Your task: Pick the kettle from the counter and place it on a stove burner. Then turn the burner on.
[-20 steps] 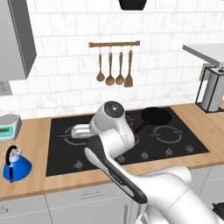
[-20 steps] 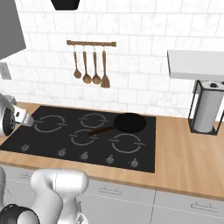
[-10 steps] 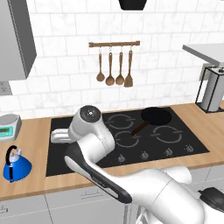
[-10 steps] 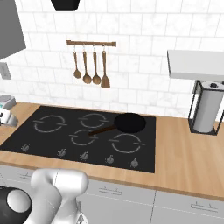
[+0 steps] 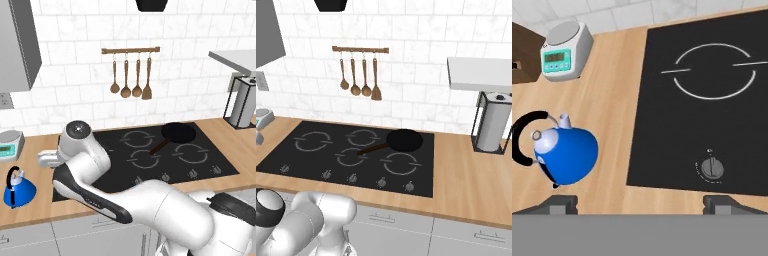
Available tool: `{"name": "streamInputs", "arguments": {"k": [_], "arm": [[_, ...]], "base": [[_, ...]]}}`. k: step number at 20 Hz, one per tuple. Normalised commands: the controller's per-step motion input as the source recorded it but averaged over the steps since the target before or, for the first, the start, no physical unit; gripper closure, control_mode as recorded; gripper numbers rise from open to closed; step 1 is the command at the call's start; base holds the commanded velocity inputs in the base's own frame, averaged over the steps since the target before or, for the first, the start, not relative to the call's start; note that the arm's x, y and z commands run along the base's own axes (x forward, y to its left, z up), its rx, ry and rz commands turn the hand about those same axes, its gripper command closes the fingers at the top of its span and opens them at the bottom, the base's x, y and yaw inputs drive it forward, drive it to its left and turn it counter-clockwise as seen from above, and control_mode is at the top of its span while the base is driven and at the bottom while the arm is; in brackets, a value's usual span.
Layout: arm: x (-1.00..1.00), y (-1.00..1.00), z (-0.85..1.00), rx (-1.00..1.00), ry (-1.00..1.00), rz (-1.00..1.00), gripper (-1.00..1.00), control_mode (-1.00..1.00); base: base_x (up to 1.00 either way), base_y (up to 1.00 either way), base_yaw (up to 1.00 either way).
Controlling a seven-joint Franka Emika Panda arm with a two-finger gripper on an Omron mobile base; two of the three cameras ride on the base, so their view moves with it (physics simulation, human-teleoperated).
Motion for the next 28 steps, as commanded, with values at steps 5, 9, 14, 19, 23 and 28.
{"name": "streamInputs", "arguments": {"k": [5, 9, 14, 19, 23, 28], "arm": [[0.00, 0.51, -0.16, 0.00, 0.00, 0.01, -1.00, -1.00], [0.00, 0.49, -0.11, 0.00, 0.00, 0.01, -1.00, -1.00], [0.00, 0.42, -0.06, 0.00, 0.00, 0.03, -1.00, -1.00], [0.00, 0.10, -0.13, 0.00, 0.00, 0.15, -1.00, -1.00], [-0.03, 0.04, -0.14, 0.00, 0.00, 0.22, -1.00, -1.00], [0.00, 0.09, -0.29, 0.00, -0.05, 0.21, -1.00, -1.00]], "base": [[0.00, 0.00, 0.00], [0.00, 0.00, 0.00], [0.00, 0.00, 0.00], [0.00, 0.00, 0.00], [0.00, 0.00, 0.00], [0.00, 0.00, 0.00]]}}
